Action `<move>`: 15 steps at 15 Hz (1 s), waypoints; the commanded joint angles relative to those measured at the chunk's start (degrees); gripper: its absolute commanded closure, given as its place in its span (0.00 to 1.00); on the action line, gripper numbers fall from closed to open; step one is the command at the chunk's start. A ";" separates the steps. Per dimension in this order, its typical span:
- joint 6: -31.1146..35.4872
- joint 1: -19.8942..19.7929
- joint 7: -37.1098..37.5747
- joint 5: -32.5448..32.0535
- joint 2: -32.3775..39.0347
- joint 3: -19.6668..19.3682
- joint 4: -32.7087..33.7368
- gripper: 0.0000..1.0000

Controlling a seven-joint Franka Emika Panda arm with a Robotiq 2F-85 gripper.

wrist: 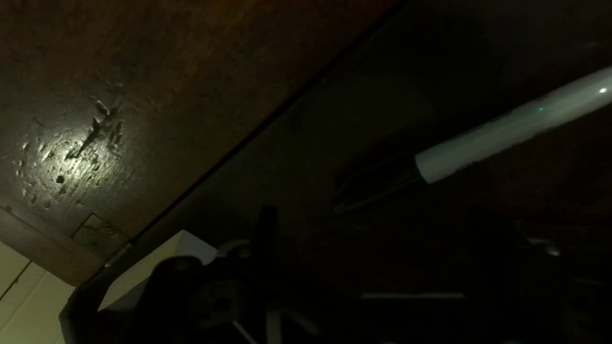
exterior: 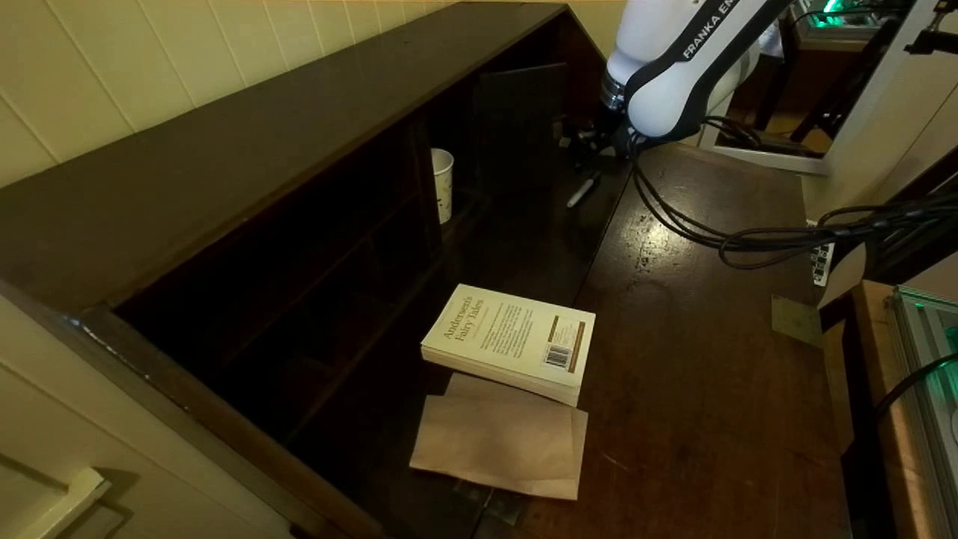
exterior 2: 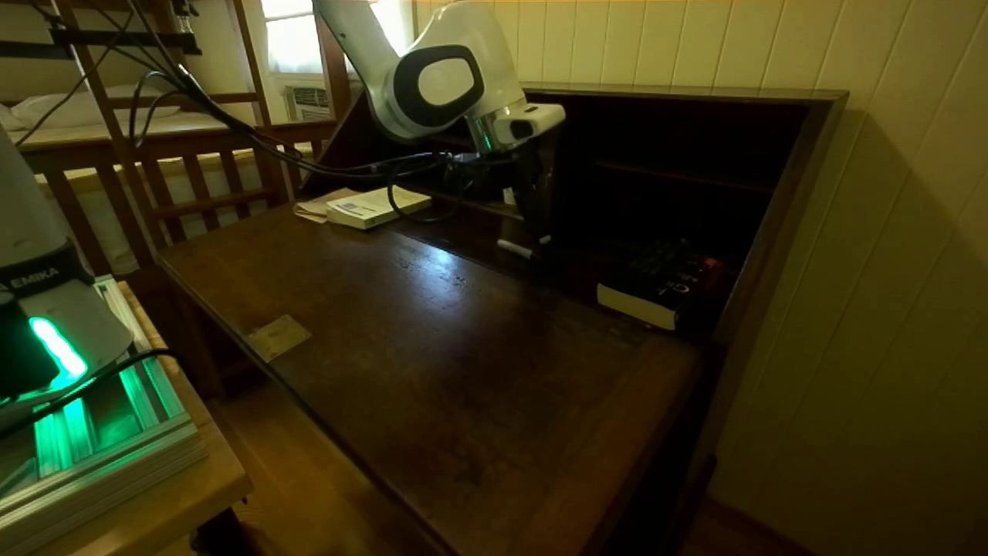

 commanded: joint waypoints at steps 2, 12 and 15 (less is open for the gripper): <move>-0.09 2.94 1.82 3.27 3.01 -2.17 2.52 0.09; -2.39 6.08 2.99 3.53 3.48 -3.90 2.75 0.88; -2.79 6.51 2.90 3.45 3.37 -3.80 2.80 0.97</move>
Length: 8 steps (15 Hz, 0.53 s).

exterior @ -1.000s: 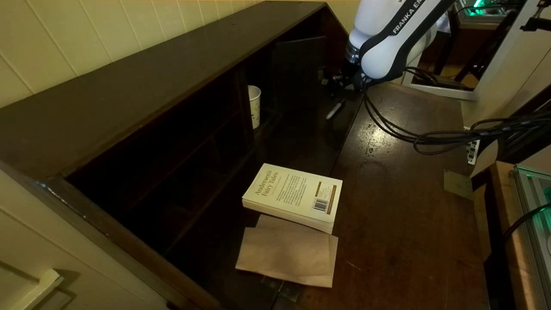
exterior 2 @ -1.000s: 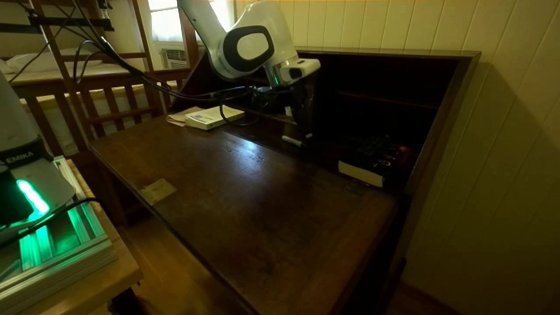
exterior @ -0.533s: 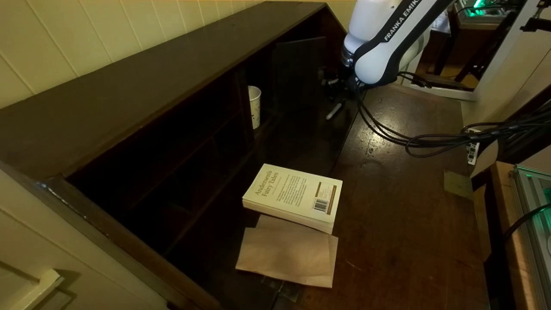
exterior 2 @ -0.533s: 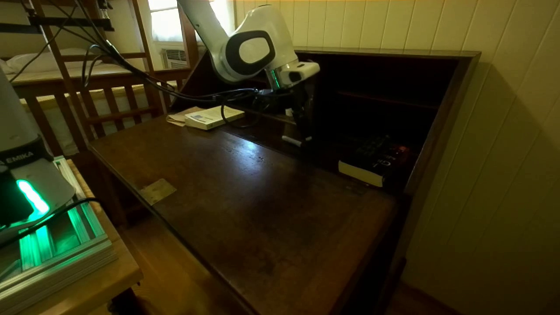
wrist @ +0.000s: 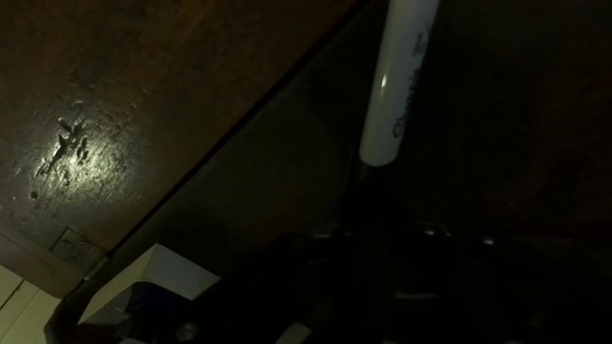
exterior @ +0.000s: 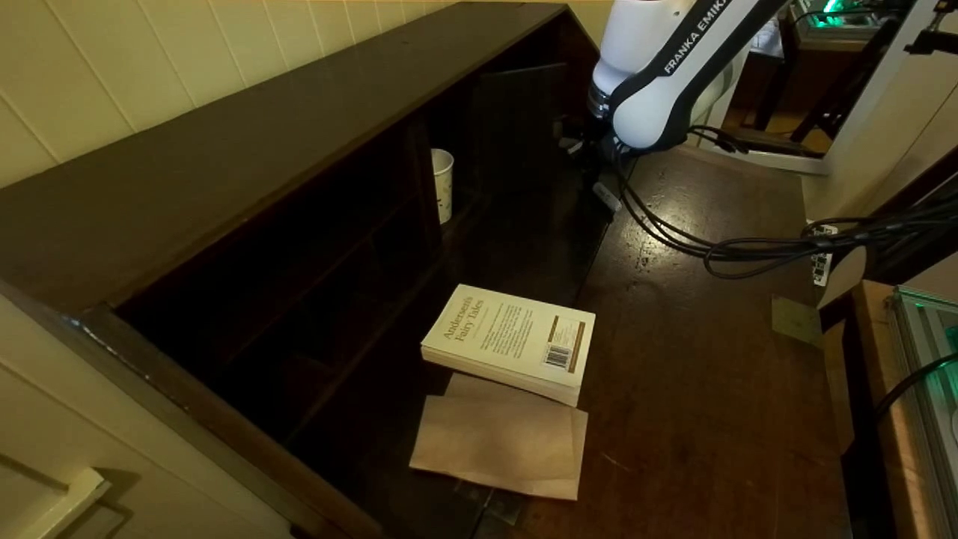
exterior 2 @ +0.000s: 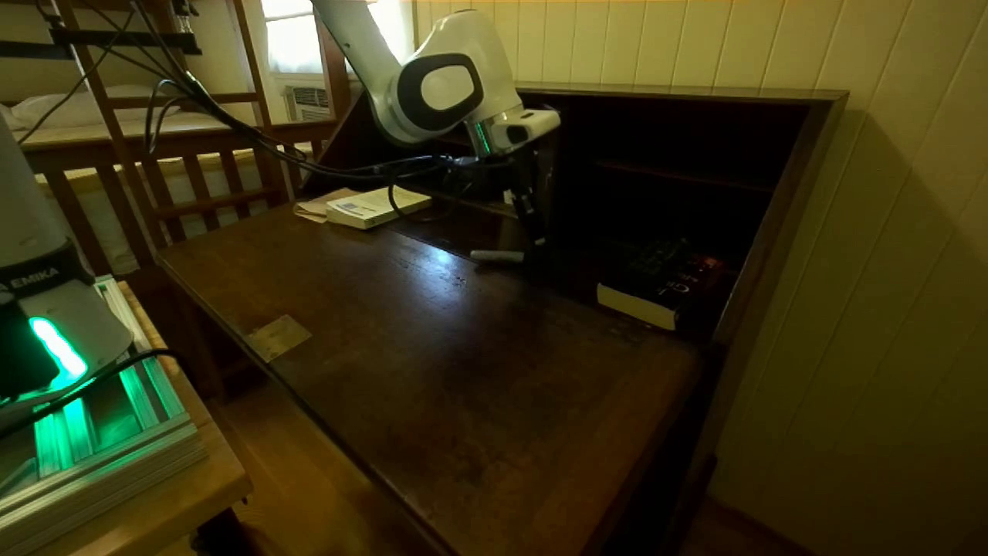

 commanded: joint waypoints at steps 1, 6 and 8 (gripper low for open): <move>-1.94 1.78 0.61 1.32 0.84 -1.01 1.25 0.96; -1.60 4.48 0.63 0.09 -0.39 -1.65 0.74 0.96; -1.12 6.61 0.58 -0.83 -0.84 -2.28 0.62 0.96</move>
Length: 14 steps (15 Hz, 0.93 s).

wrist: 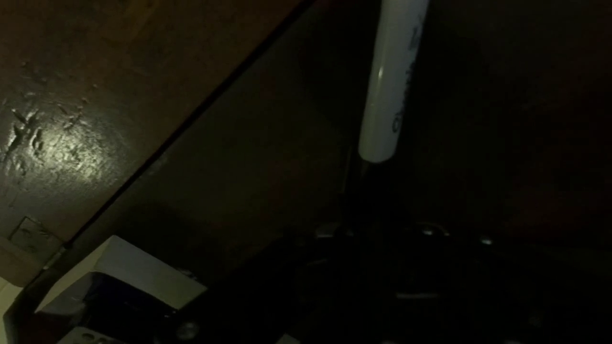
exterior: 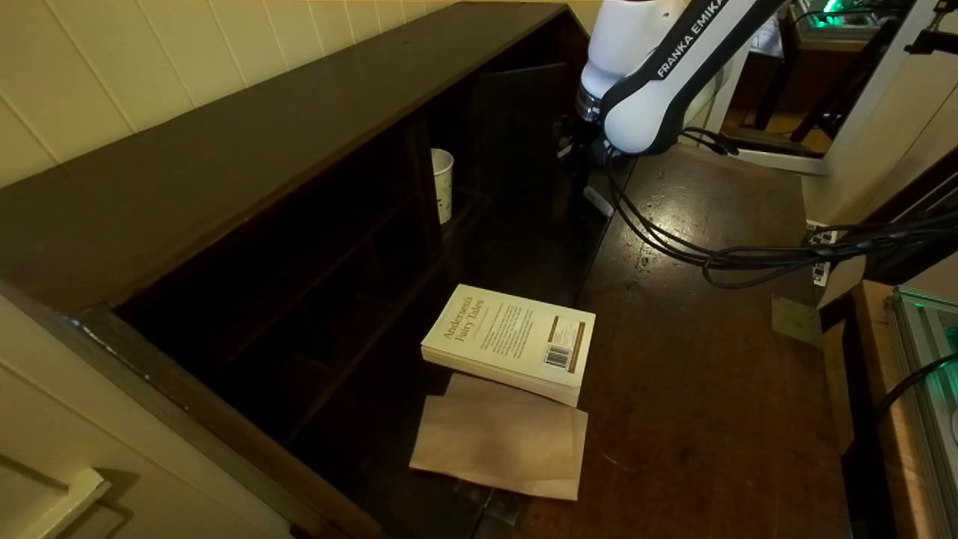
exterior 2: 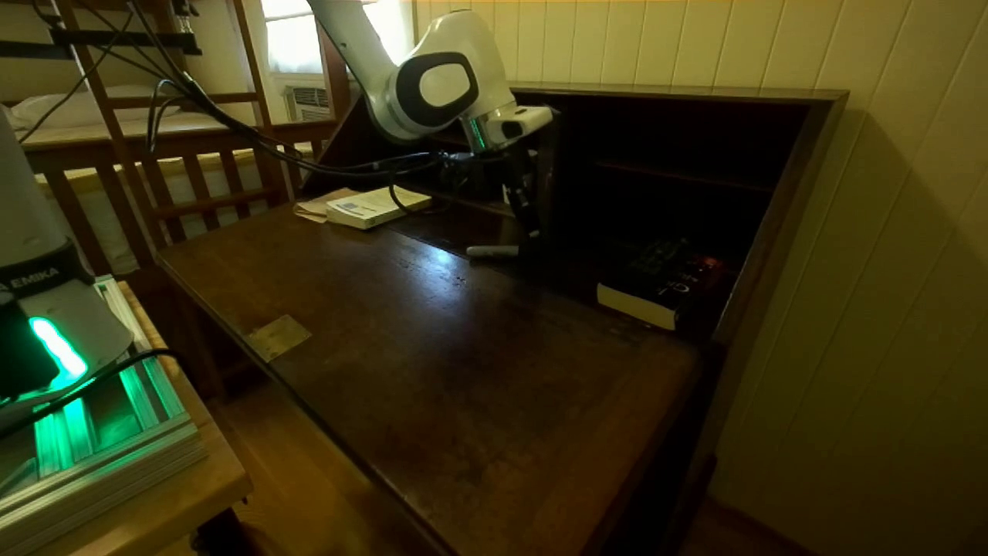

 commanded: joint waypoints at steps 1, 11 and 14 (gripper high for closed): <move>-0.79 4.81 0.36 -1.41 -1.22 -2.10 0.22 0.96; 1.26 16.07 -2.17 -11.61 -5.94 -4.51 0.67 0.96; 2.77 18.47 -4.35 -15.06 -7.65 -4.13 0.37 0.96</move>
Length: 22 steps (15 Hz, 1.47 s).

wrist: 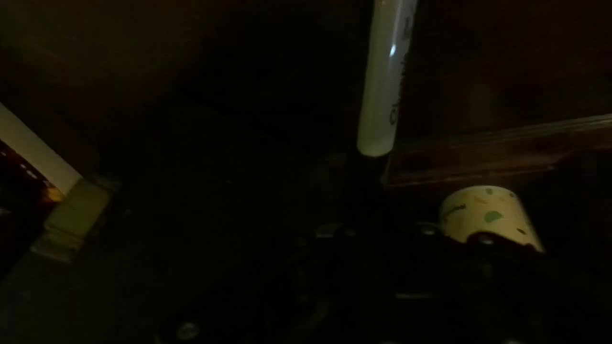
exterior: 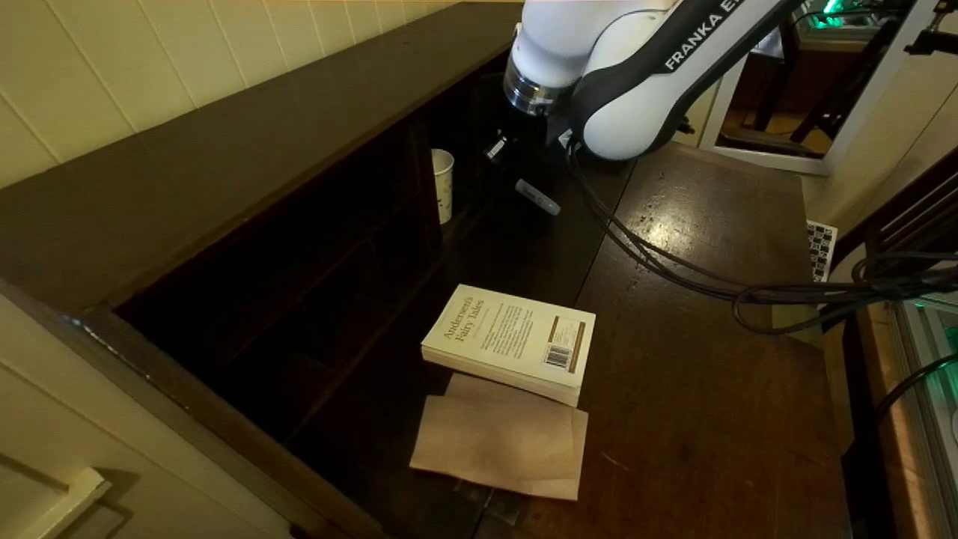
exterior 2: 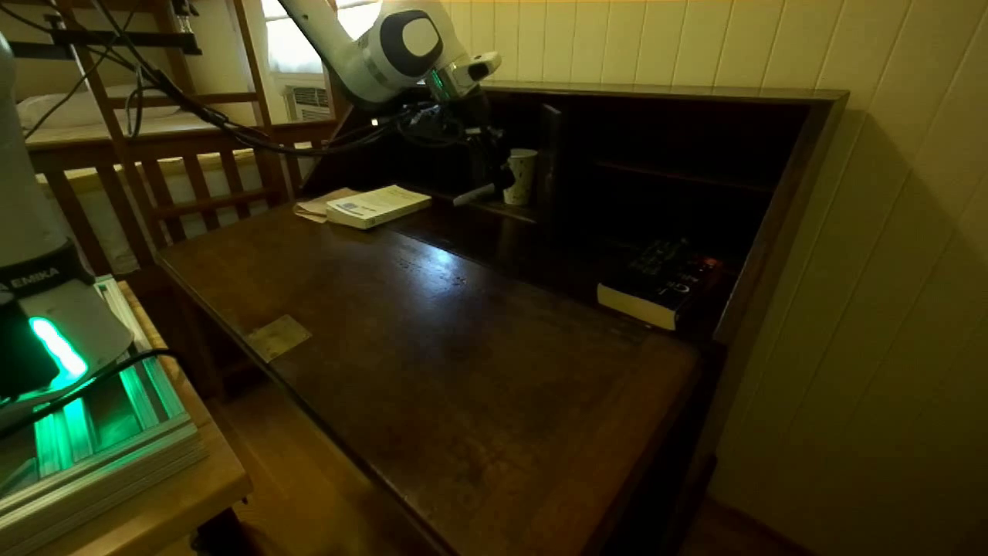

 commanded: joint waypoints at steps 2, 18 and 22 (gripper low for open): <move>1.19 2.75 -4.73 -4.38 -3.13 0.71 -1.34 0.96; 1.32 -16.61 -34.02 -0.99 -10.90 25.47 -10.61 0.46; 1.47 -17.40 -32.54 -0.67 -9.29 25.85 -9.12 0.44</move>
